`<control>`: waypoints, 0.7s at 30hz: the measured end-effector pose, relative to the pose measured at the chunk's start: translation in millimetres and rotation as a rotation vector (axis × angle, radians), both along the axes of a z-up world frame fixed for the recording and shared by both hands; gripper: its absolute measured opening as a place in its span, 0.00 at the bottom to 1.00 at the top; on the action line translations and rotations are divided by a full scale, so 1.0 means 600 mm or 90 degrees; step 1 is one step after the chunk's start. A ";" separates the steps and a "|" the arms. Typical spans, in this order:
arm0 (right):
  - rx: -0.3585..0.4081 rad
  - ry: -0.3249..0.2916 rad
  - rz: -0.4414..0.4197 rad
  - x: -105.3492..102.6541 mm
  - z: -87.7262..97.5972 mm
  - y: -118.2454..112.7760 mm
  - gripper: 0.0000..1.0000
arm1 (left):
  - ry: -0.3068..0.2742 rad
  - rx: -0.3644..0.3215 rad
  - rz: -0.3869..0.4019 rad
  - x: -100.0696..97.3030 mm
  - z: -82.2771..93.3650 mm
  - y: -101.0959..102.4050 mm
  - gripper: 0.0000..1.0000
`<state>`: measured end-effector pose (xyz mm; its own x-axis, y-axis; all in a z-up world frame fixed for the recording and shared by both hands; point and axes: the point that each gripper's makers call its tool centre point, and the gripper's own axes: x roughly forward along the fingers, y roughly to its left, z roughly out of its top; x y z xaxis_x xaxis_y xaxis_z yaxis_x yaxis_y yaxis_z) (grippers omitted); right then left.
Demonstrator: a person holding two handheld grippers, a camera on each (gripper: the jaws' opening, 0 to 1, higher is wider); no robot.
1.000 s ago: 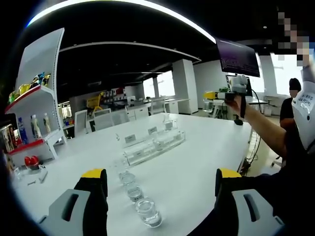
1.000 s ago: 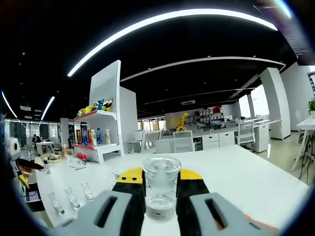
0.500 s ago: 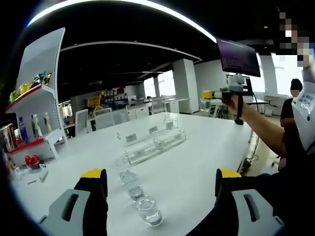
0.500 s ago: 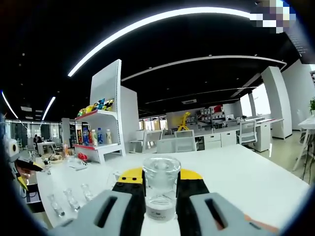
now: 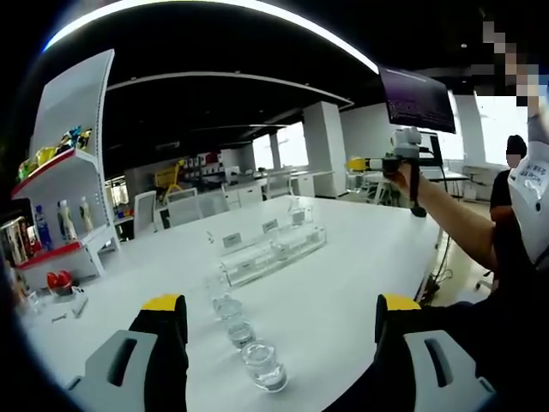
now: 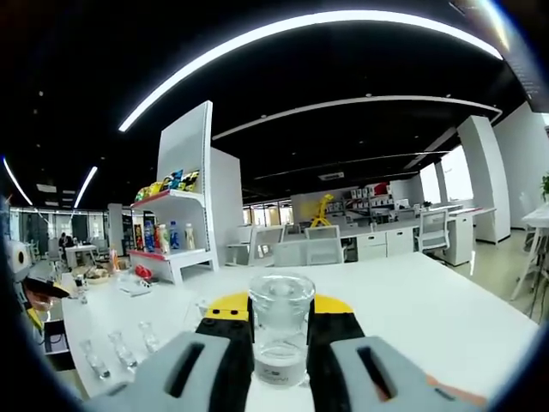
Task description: Identify the label on the chemical reagent bottle, grasp the chemical reagent bottle, and place it in the designated position on the reagent rack
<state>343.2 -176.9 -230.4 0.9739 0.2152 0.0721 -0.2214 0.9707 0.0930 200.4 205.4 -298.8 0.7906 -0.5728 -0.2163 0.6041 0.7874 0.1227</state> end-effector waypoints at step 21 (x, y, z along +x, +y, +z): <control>0.013 0.005 0.015 0.045 0.001 0.011 0.19 | 0.000 0.008 0.015 0.005 0.002 0.013 0.90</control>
<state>370.2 -170.2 -230.1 0.9692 0.2363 0.0693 -0.2430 0.9632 0.1149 203.3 213.0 -297.7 0.8036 -0.5516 -0.2237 0.5857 0.7995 0.1328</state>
